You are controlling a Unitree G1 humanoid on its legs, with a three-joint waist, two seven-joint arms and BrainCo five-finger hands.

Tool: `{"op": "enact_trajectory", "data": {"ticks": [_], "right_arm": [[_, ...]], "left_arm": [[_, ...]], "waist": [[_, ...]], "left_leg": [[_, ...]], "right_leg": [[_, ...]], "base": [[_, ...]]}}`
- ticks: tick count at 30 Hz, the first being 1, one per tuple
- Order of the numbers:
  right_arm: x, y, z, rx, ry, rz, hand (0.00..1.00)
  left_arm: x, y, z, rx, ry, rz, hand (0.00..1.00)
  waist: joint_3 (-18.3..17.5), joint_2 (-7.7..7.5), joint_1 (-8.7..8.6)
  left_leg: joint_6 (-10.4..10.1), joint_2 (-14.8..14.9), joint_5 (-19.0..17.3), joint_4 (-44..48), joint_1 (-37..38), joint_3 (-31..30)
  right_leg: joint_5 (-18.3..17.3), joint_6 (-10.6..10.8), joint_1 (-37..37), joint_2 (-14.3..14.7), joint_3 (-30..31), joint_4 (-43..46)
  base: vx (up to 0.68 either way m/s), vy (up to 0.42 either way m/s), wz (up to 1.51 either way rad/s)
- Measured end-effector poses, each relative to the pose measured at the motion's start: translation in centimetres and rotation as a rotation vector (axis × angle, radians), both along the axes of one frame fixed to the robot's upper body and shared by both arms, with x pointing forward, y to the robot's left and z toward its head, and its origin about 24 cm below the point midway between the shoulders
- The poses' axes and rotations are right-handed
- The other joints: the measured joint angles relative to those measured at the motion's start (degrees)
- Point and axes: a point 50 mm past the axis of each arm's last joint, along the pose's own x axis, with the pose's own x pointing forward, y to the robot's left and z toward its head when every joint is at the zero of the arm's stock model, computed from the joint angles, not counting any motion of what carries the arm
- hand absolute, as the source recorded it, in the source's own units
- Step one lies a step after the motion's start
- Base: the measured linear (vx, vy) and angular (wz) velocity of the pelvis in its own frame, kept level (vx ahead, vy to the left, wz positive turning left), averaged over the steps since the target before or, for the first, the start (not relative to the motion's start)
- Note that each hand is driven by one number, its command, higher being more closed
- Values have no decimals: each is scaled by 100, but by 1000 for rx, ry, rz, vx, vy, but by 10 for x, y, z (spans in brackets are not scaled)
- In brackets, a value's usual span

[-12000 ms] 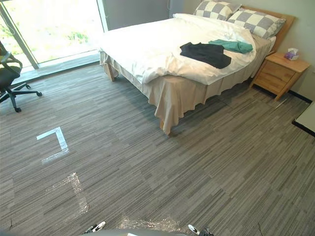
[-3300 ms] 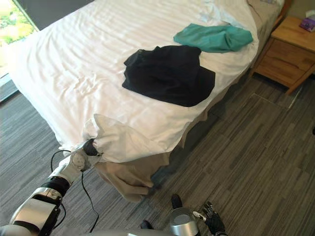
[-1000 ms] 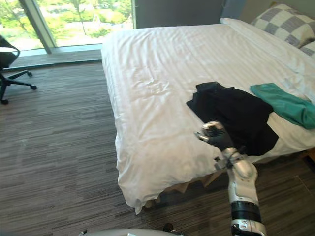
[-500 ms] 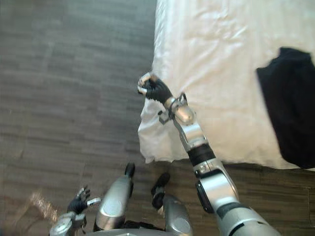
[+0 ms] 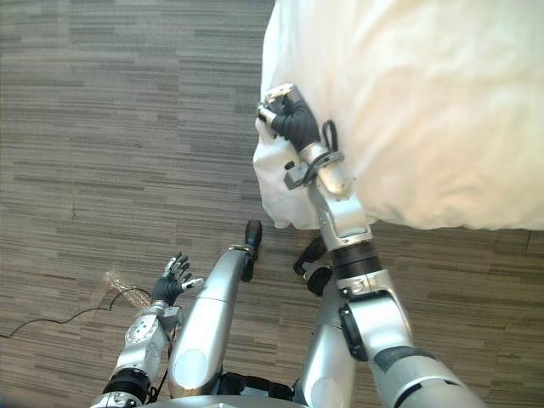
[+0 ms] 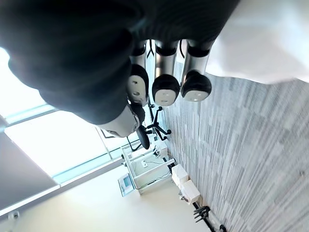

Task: Tidy the bed and pick cloth on bed and put in laundry

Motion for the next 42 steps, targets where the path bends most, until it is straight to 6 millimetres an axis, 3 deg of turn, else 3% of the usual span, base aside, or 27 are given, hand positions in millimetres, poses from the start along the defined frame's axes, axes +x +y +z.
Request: {"op": "enact_trajectory", "data": {"ticks": [4,6,9,12,15,18,19,22,26,32,37,40,41,42], "right_arm": [[5,-4,-67,-55,256,-50,100],[-3,-15,-110,-40,396,-99,100],[-20,-38,-152,2,515,-166,100],[-52,-62,-196,22,629,-222,100],[-77,-64,-217,8,653,-197,100],[-122,-53,-248,-25,704,-98,100],[-140,-44,-254,-32,715,-32,100],[-164,-20,-250,10,663,178,100],[-163,-4,-227,158,552,392,100],[-152,-3,-207,341,496,472,100],[-135,-2,-193,421,505,424,100],[-96,-9,-148,393,375,397,100],[-76,-13,-117,380,279,382,100],[-66,-17,-99,387,224,371,100]], "left_arm": [[5,-5,3,-28,-19,17,0],[5,-7,3,-38,-19,19,0],[4,-10,-1,-51,7,16,0],[0,-15,-6,-61,41,2,0],[-11,-16,-14,-47,91,-13,0],[-35,-18,-30,-19,187,-46,0],[-47,-18,-39,-14,236,-49,0],[-78,-11,-59,19,367,-61,0],[-102,-7,-73,80,483,-122,0],[-115,-4,-78,105,529,-123,0],[-120,-4,-81,140,593,-186,0],[-105,-17,-81,98,601,-241,0],[-91,-26,-78,64,574,-272,0],[-83,-31,-76,44,556,-286,0]], "waist": [[-3,1,-33],[-4,2,-41],[-5,1,-163],[-19,-22,-216],[-94,-47,-350],[-686,-98,-351],[-1032,-118,-355],[-1753,-226,-418],[-2182,-242,-453],[-2414,-241,-501],[-2434,-50,-625],[-2133,311,-730],[-1953,393,-789],[-1819,431,-840]], "left_leg": [[40,76,4,30,38,128],[60,97,-16,17,108,191],[97,123,-55,-40,381,252],[120,168,-69,-379,1054,458],[67,170,-34,-810,1652,565],[-16,183,38,-1333,2205,650],[-17,183,89,-1535,2420,658],[-145,135,258,-2226,3078,659],[-226,85,430,-2892,3798,665],[-237,23,438,-3171,4508,762],[-237,-45,438,-3223,4847,824],[-216,-86,442,-3202,4550,959],[-192,-164,409,-3137,4208,976],[-169,-219,418,-3080,3996,982]], "right_leg": [[16,13,-10,72,112,-30],[62,36,34,110,183,-109],[144,95,327,168,210,-301],[309,158,923,312,318,-760],[453,201,1496,438,323,-1255],[568,274,2026,591,284,-1829],[586,302,2239,656,263,-2043],[699,372,2850,834,238,-2684],[949,448,3606,1047,234,-3482],[1059,524,4339,1110,326,-3919],[1151,554,4573,1087,624,-4018],[990,572,3873,961,856,-3470],[837,580,3266,794,905,-2881],[774,572,2966,686,930,-2590]], "base": [[24,-52,-11],[42,-4,-18],[70,12,-19],[65,15,-35],[84,-1,-24],[203,-25,-16],[264,-34,-4],[268,-43,-3],[206,-29,-3],[102,35,-9],[-34,36,-25],[-191,65,-36],[-244,68,-11],[-315,64,-2]]}}
